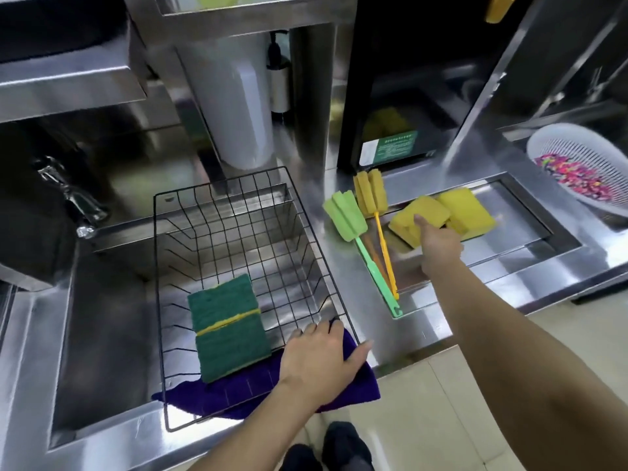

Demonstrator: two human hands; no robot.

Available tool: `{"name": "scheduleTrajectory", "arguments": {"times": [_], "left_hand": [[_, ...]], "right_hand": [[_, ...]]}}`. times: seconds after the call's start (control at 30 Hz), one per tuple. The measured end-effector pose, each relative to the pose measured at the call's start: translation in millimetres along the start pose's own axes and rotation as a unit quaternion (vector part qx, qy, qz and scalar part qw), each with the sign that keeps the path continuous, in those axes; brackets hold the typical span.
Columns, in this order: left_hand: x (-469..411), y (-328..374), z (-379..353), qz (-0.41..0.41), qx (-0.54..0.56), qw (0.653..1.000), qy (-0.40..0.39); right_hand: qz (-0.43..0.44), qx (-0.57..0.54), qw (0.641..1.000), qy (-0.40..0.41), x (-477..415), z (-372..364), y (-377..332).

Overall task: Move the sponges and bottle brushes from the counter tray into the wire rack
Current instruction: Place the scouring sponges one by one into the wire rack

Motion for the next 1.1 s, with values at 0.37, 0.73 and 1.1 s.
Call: {"name": "scheduleTrajectory", "arguments": {"times": [0.37,0.73,1.1], "left_hand": [[0.0,-1.9,1.0,0.006,0.033,0.999,0.026],[1.3,-0.4,2.2,-0.003,0.032,0.999,0.026],[34.4,-38.7,9.0,0.006,0.053,0.994,0.094]], "right_hand": [[-0.016,-0.049,0.998,-0.042,-8.5,-19.5,-4.5],[0.25,-0.176,0.952,0.018,55.0,5.0,-72.9],[0.549,0.121,0.809,-0.171,214.9,-109.7,-123.3]]}}
Point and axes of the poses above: each hand's wrist, its own x-axis away from the middle knuckle, its own z-axis out of the back of the hand, y = z × x, the point moved 7 cm from there along -x, towards the middle knuckle, and after that the axes turned 1 degree about x, right-handed, at the moved point
